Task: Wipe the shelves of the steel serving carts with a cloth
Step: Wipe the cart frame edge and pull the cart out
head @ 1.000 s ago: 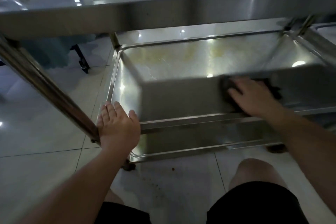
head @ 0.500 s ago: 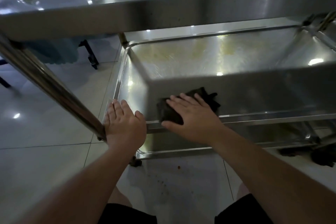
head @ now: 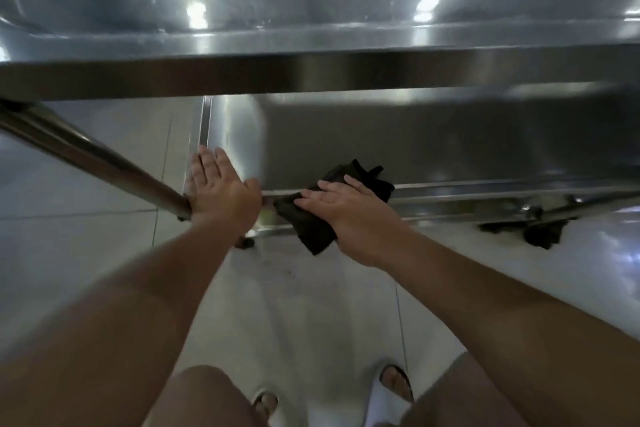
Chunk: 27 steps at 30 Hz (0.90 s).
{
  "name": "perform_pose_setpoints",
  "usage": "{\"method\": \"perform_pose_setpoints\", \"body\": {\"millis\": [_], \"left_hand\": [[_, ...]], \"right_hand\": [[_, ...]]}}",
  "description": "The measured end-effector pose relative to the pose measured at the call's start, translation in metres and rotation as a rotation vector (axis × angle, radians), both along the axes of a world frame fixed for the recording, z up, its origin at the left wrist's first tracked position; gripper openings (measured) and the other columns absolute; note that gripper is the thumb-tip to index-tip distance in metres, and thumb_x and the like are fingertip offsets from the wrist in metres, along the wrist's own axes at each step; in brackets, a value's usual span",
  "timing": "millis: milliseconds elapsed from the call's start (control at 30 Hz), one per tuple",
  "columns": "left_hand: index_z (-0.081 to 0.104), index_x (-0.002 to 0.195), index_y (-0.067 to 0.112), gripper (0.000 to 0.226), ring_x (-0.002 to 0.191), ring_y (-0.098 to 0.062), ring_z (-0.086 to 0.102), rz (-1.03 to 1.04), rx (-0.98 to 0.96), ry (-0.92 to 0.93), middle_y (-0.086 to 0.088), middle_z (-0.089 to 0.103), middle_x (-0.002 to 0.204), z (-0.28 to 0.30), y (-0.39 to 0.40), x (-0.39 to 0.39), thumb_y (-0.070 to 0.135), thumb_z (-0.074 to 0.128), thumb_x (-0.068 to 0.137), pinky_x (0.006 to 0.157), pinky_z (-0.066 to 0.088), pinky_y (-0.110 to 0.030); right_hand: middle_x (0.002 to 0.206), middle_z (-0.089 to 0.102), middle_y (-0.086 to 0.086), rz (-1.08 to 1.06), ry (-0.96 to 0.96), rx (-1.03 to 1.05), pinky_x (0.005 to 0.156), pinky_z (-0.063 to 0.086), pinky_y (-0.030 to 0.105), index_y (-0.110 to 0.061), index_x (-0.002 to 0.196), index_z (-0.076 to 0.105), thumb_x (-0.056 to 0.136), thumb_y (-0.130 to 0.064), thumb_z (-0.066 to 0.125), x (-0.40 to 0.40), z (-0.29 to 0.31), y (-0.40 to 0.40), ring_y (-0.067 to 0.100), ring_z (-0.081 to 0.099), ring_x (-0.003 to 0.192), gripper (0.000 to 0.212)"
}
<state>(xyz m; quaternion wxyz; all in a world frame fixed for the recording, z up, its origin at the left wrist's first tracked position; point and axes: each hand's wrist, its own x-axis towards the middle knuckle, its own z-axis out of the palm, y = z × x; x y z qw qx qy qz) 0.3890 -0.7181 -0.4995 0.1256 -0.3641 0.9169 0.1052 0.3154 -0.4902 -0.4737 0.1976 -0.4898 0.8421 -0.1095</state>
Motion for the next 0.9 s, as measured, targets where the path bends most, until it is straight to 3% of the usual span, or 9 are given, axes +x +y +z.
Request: {"method": "perform_pose_setpoints", "body": {"millis": [100,200,333,467,600,733,900], "left_hand": [[0.022,0.163,0.012,0.073,0.162,-0.034,0.003,-0.258,0.047,-0.136,-0.014,0.005,0.175,0.034,0.012,0.015,0.049,0.037,0.101,0.129,0.01,-0.052],[0.033,0.16,0.012,0.079,0.156,-0.032,0.025,-0.514,0.143,-0.286,-0.013,0.026,0.17,0.083,0.059,0.064,0.053,0.023,0.094,0.125,0.025,-0.046],[0.023,0.165,0.02,0.067,0.158,-0.023,0.019,-0.471,0.386,-0.47,-0.003,0.023,0.172,0.165,0.105,0.121,0.04,0.043,0.104,0.125,0.024,-0.042],[0.033,0.161,0.02,0.063,0.151,-0.026,0.034,-0.41,0.413,-0.478,-0.004,0.037,0.165,0.259,0.12,0.163,0.038,0.045,0.102,0.118,0.034,-0.043],[0.036,0.158,0.021,0.059,0.142,-0.027,0.043,-0.288,0.388,-0.467,-0.004,0.045,0.156,0.343,0.109,0.193,0.039,0.043,0.102,0.111,0.041,-0.043],[0.043,0.153,0.025,0.054,0.136,-0.027,0.048,-0.114,0.373,-0.414,-0.001,0.049,0.15,0.399,0.082,0.219,0.042,0.043,0.102,0.106,0.046,-0.045],[0.044,0.154,0.028,0.055,0.132,-0.027,0.051,0.057,0.396,-0.338,-0.001,0.048,0.15,0.446,0.032,0.257,0.046,0.042,0.103,0.106,0.048,-0.043]], "right_hand": [[0.155,0.05,-0.012,-0.069,-0.079,0.107,0.124,0.021,0.043,-0.036,0.151,0.047,0.092,-0.004,0.058,0.022,0.025,0.009,0.019,0.038,0.147,0.068],[0.127,0.068,-0.002,-0.207,-0.315,0.277,0.101,0.05,0.043,-0.036,0.137,0.057,0.091,-0.004,0.059,0.055,0.053,0.032,0.024,0.064,0.118,0.055],[0.124,0.065,0.004,-0.199,-0.517,0.687,0.092,0.054,0.042,-0.028,0.133,0.057,0.092,-0.004,0.059,0.1,0.115,0.065,0.027,0.064,0.11,0.048],[0.124,0.066,0.006,-0.167,-0.536,0.781,0.086,0.051,0.037,-0.023,0.128,0.058,0.093,-0.015,0.067,0.123,0.202,0.081,0.026,0.065,0.105,0.037],[0.113,0.067,0.003,-0.14,-0.453,0.728,0.088,0.057,0.042,-0.027,0.118,0.061,0.092,-0.013,0.062,0.132,0.287,0.063,0.026,0.066,0.099,0.03],[0.112,0.065,0.002,-0.013,-0.391,0.645,0.084,0.057,0.042,-0.028,0.124,0.059,0.093,-0.005,0.055,0.135,0.357,0.013,0.026,0.065,0.1,0.039],[0.118,0.066,0.003,0.18,-0.331,0.548,0.086,0.047,0.036,-0.025,0.124,0.062,0.099,-0.019,0.061,0.146,0.428,-0.068,0.026,0.062,0.108,0.026]]}}
